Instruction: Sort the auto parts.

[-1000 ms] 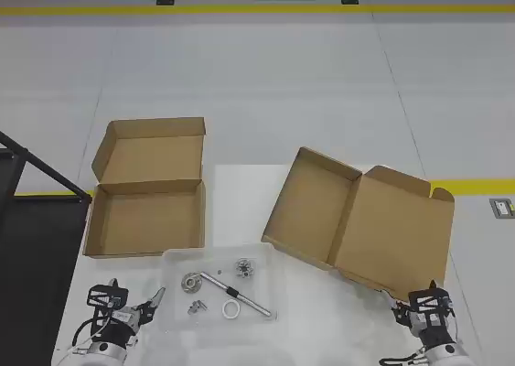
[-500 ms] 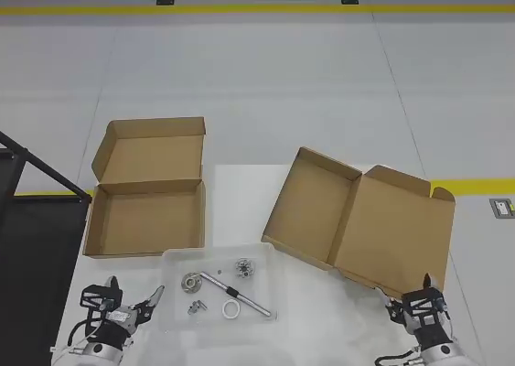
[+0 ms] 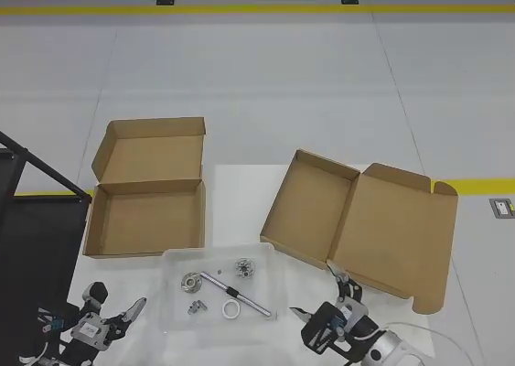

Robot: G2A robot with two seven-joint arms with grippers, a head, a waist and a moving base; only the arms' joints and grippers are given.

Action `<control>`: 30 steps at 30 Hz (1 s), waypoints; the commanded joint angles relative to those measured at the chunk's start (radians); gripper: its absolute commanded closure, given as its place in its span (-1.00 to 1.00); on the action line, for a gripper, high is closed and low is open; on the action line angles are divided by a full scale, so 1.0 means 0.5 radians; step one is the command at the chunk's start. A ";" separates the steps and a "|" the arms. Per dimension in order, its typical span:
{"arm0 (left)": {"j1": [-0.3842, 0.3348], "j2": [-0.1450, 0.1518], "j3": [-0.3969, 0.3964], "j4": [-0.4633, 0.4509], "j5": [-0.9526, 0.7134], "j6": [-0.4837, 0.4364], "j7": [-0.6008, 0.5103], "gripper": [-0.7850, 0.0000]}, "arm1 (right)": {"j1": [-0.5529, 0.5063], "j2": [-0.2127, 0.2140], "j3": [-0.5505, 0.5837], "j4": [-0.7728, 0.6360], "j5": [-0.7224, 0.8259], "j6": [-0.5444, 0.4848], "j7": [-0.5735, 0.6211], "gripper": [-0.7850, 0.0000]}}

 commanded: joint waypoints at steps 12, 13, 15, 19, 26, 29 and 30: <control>0.000 0.000 0.001 0.000 0.002 0.000 0.001 -1.00 | -0.002 -0.001 0.015 0.006 -0.010 0.039 0.006 -1.00; 0.000 0.000 0.001 0.000 0.002 0.000 0.001 -1.00 | -0.016 -0.001 0.010 0.003 -0.035 0.066 0.004 -1.00; -0.008 0.000 0.010 0.003 -0.009 -0.017 -0.023 -1.00 | 0.033 0.003 -0.072 0.012 -0.139 -0.116 0.032 -1.00; -0.009 0.001 -0.027 0.032 -0.104 -0.084 -0.021 -1.00 | 0.451 -0.040 -0.359 0.191 -0.079 -0.477 0.250 -1.00; 0.005 0.004 -0.083 0.042 -0.177 -0.158 -0.066 -1.00 | 1.391 -0.244 -0.857 0.917 0.701 -0.865 0.735 -1.00; 0.002 0.004 -0.082 0.045 -0.153 -0.138 -0.102 -1.00 | 1.512 -0.274 -0.899 1.056 0.856 -0.901 0.845 -1.00; 0.001 0.004 -0.080 0.044 -0.148 -0.134 -0.106 -1.00 | 1.512 -0.274 -0.899 1.056 0.856 -0.901 0.845 -1.00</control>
